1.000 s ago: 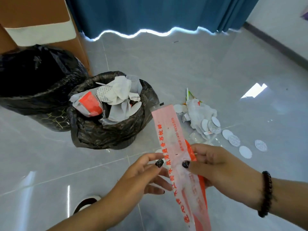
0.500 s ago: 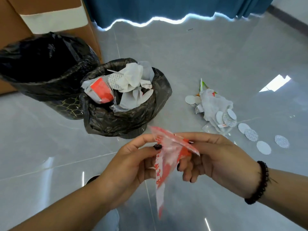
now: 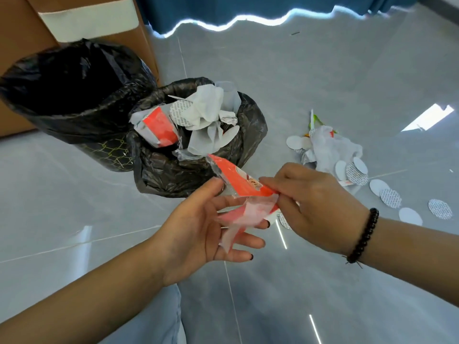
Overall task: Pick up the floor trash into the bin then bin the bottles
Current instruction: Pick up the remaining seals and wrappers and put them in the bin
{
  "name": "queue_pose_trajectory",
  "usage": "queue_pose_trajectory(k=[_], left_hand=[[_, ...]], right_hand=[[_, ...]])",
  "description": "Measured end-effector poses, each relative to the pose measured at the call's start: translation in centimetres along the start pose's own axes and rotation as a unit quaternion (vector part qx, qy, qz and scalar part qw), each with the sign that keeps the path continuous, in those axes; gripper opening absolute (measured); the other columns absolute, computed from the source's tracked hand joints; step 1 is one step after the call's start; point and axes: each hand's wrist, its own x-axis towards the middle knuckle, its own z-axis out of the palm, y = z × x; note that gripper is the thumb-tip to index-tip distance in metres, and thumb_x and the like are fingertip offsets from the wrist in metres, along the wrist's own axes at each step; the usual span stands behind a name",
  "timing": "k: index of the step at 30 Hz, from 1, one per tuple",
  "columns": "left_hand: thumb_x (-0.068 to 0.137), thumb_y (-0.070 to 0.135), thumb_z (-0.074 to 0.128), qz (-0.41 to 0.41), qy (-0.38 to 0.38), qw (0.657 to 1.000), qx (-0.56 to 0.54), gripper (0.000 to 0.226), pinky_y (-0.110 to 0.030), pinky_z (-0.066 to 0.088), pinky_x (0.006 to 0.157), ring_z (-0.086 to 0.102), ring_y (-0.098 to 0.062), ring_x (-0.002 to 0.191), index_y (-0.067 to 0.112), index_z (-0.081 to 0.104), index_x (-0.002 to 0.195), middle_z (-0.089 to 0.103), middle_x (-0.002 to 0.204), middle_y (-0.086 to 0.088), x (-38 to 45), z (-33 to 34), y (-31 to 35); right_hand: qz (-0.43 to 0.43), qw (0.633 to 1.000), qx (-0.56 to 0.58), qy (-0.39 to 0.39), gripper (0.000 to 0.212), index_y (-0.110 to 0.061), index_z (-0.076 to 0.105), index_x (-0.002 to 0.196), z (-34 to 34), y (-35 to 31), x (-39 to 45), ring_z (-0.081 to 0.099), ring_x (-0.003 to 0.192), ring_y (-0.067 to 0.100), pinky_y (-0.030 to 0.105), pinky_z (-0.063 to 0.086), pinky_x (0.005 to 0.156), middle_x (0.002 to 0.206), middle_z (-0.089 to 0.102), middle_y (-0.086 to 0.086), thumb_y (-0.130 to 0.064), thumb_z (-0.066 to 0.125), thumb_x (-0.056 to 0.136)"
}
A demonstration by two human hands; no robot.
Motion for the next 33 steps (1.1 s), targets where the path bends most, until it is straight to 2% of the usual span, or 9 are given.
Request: queue_pose_trajectory(k=[4, 6, 8, 10, 14, 18, 23, 29, 33], left_hand=[[0.075, 0.07, 0.049, -0.008, -0.019, 1.0, -0.02, 0.069, -0.051, 0.049, 0.095, 0.067, -0.028, 0.104, 0.016, 0.072, 0.112, 0.068, 0.118, -0.013, 0.3, -0.5, 0.0], [0.076, 0.063, 0.058, -0.015, -0.005, 1.0, 0.012, 0.06, -0.044, 0.056, 0.083, 0.069, -0.024, 0.1, 0.017, 0.071, 0.112, 0.07, 0.115, -0.011, 0.3, -0.6, -0.1], [0.073, 0.038, 0.071, 0.007, 0.028, 0.997, 0.075, 0.048, -0.036, 0.059, 0.071, 0.07, -0.023, 0.089, 0.011, 0.07, 0.113, 0.071, 0.11, -0.013, 0.7, -0.7, -0.5], [0.072, 0.019, 0.078, 0.033, 0.053, 0.992, 0.106, 0.043, -0.038, 0.058, 0.078, 0.069, -0.027, 0.092, 0.009, 0.068, 0.113, 0.072, 0.107, -0.015, 0.9, -0.8, -0.8], [0.065, 0.018, 0.072, 0.08, 0.08, 0.989, 0.1, 0.047, -0.036, 0.059, 0.076, 0.072, -0.027, 0.09, 0.01, 0.064, 0.111, 0.075, 0.099, -0.012, 0.9, -0.5, -0.8], [0.067, 0.027, 0.07, 0.088, 0.102, 0.983, 0.124, 0.047, -0.043, 0.059, 0.079, 0.071, -0.032, 0.09, 0.009, 0.062, 0.11, 0.074, 0.096, -0.015, 1.0, -0.5, -1.1], [0.091, 0.034, 0.05, 0.033, 0.079, 0.995, 0.044, 0.028, -0.023, 0.055, 0.05, 0.07, -0.018, 0.062, 0.011, 0.062, 0.1, 0.072, 0.079, -0.013, 0.7, -0.2, -0.9], [0.071, 0.031, 0.063, 0.047, 0.064, 0.995, 0.059, 0.042, -0.023, 0.057, 0.053, 0.071, -0.017, 0.065, 0.011, 0.063, 0.108, 0.074, 0.089, -0.015, 0.4, -0.1, -0.6], [0.082, 0.012, 0.066, 0.094, 0.129, 0.98, 0.121, 0.032, -0.021, 0.054, 0.053, 0.07, -0.015, 0.063, 0.014, 0.06, 0.113, 0.075, 0.086, -0.011, 0.6, -0.2, -0.6]], right_hand=[[-0.12, 0.979, -0.161, -0.009, 0.028, 0.003, 0.069, 0.102, 0.3, 0.9, 0.6, 0.058, 0.057, 0.025, 0.031, 0.049, 0.038, 0.08, 0.062, 0.012, -0.01, 0.056, 0.08], [-0.136, 0.975, -0.176, -0.002, 0.03, 0.004, 0.069, 0.103, 0.5, 1.4, 0.6, 0.058, 0.057, 0.024, 0.03, 0.049, 0.038, 0.081, 0.063, 0.012, -0.011, 0.058, 0.079], [-0.091, 0.989, -0.115, 0.016, 0.036, 0.0, 0.068, 0.107, 0.8, 1.4, 0.4, 0.059, 0.059, 0.022, 0.03, 0.052, 0.045, 0.083, 0.063, 0.01, -0.014, 0.045, 0.083], [0.045, 0.997, 0.059, 0.037, 0.042, -0.011, 0.064, 0.117, 0.6, 0.8, 0.4, 0.06, 0.067, 0.014, 0.031, 0.055, 0.06, 0.085, 0.062, 0.002, -0.02, 0.04, 0.084], [0.342, 0.795, 0.501, 0.0, 0.039, -0.019, 0.053, 0.125, 0.0, -0.6, 0.9, 0.065, 0.066, 0.015, 0.04, 0.055, 0.07, 0.085, 0.064, 0.001, -0.023, 0.061, 0.087], [0.27, 0.86, 0.433, -0.012, 0.034, -0.022, 0.064, 0.098, 0.4, -1.7, 0.3, 0.064, 0.063, 0.015, 0.037, 0.06, 0.062, 0.081, 0.068, -0.001, 0.0, 0.074, 0.075], [0.088, 0.978, 0.156, 0.106, 0.027, -0.019, 0.072, 0.091, 0.3, -0.5, -0.5, 0.058, 0.075, 0.008, 0.016, 0.05, 0.062, 0.084, 0.063, -0.005, 0.0, 0.064, 0.073], [-0.035, 0.995, 0.075, 0.056, 0.022, -0.018, 0.07, 0.097, 1.2, 0.4, -1.9, 0.061, 0.078, 0.014, 0.028, 0.053, 0.06, 0.102, 0.055, -0.002, -0.014, 0.051, 0.087], [0.12, 0.958, 0.257, 0.037, 0.033, -0.024, 0.065, 0.107, 1.0, -0.3, -1.6, 0.059, 0.091, 0.011, 0.022, 0.051, 0.074, 0.106, 0.058, -0.006, -0.019, 0.052, 0.077]])
